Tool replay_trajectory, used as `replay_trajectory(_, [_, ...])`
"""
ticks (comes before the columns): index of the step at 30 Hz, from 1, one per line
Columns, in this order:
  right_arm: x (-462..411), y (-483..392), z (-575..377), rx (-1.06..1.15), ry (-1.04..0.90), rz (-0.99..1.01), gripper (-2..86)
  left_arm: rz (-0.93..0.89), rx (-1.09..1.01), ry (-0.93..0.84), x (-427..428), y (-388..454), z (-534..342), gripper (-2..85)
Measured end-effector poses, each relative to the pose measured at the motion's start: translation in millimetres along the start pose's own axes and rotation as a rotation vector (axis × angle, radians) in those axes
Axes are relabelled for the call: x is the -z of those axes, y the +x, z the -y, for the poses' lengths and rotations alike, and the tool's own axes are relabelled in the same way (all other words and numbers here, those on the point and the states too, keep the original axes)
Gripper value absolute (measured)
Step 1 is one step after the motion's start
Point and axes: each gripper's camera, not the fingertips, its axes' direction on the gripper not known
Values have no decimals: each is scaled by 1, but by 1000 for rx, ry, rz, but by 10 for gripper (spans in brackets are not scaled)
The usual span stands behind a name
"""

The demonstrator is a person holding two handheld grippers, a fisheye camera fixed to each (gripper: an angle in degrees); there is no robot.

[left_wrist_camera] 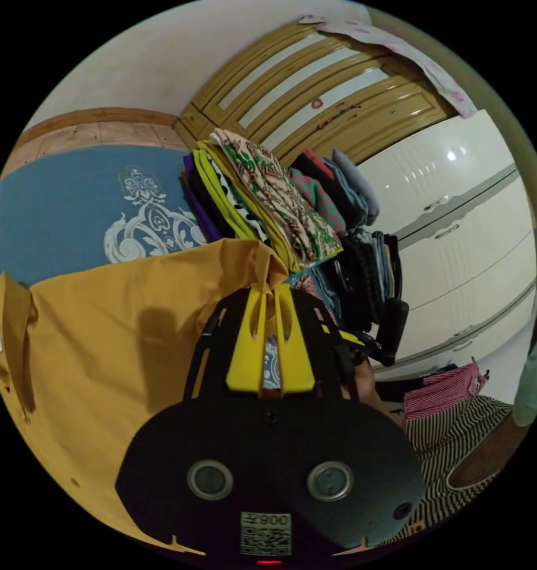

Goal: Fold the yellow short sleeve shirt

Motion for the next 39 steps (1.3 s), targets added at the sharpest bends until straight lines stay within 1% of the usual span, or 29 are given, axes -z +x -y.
replay_trajectory(4, [-20,-48,-1,88,-26,77,3,-91,90,71,56,-39,0,32])
replay_trajectory(6, [-28,-63,-2,109,-36,82,5,-120,125,84,77,-58,-2,31])
replay_trajectory(8, [-36,-75,-5,117,-44,76,9,-119,185,62,99,-86,-6,30])
replay_trajectory(11, [-58,-93,-7,138,-114,34,23,-130,286,61,120,-125,-13,29])
replay_trajectory(14, [-79,-113,-5,167,-164,1,56,-156,354,73,137,-151,-20,29])
replay_trajectory(17, [-98,-141,0,247,-190,-45,69,-170,363,77,152,-163,-20,28])
replay_trajectory(22, [-133,-199,13,423,-189,-204,78,-184,336,49,171,-168,-12,28])
replay_trajectory(27, [-164,-235,15,544,-231,-312,80,-219,332,72,195,-172,-5,27])
replay_trajectory(31, [-168,-250,15,574,-200,-277,81,-229,313,69,219,-172,0,27])
replay_trajectory(35, [-177,-261,18,615,-217,-217,74,-244,308,65,240,-170,0,26])
replay_trajectory(39, [-193,-270,25,600,-269,-173,26,-255,302,69,257,-166,-1,27])
